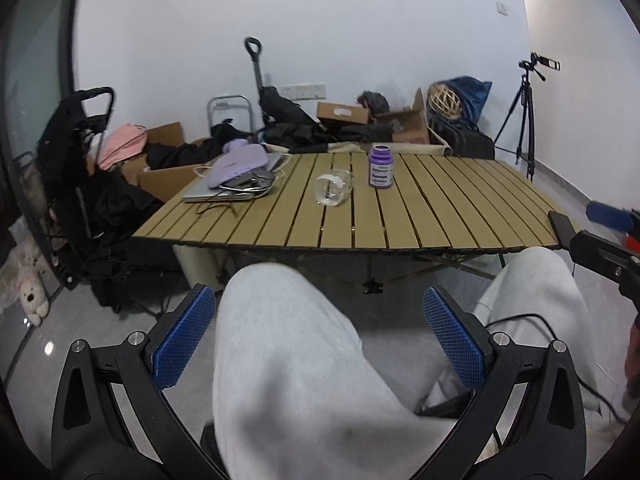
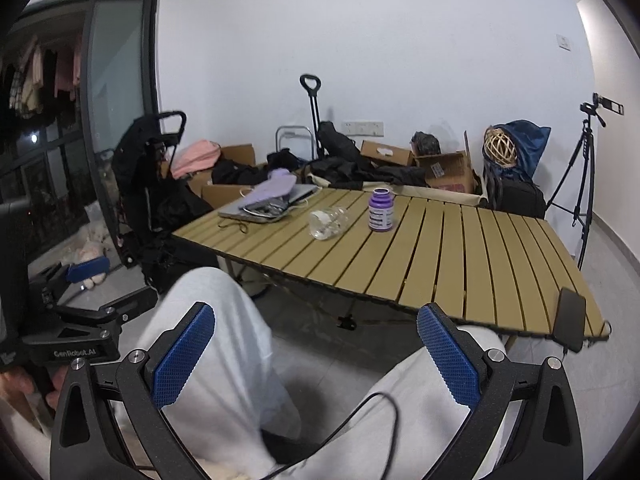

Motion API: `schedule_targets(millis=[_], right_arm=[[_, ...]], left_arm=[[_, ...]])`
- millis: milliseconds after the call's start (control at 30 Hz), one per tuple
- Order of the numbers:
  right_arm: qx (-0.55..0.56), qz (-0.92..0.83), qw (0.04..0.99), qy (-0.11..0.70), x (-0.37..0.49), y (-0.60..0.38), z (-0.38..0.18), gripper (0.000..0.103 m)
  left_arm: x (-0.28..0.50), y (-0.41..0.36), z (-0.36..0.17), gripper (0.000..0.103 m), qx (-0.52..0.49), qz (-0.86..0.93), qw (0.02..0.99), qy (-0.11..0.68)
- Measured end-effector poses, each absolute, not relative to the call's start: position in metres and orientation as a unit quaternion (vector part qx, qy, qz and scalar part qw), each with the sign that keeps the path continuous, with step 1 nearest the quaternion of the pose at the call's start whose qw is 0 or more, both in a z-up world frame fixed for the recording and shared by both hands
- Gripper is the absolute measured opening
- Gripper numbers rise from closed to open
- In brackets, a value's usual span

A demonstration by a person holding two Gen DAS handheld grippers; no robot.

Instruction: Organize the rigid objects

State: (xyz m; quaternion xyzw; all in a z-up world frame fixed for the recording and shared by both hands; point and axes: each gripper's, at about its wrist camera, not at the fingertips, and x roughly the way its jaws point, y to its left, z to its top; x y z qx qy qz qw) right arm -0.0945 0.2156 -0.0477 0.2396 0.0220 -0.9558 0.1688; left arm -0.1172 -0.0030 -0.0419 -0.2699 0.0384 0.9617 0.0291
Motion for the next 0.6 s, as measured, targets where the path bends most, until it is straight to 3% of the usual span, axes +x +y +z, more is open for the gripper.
schedule_targets(millis=[433, 600], right_arm=[[0.292, -0.943, 0.140, 0.068, -0.273, 0.201, -0.040, 0.103], [0.318, -0.937, 0.143, 0.036, -0.356, 0.194, -0.047, 0.103]], left_arm=[[-0.305, -0.017, -0.019, 0.103, -0.332, 0.938, 0.096, 0.029], [-0.407, -0.003, -0.024, 0.103, -0.357, 0.922, 0.141, 0.049]])
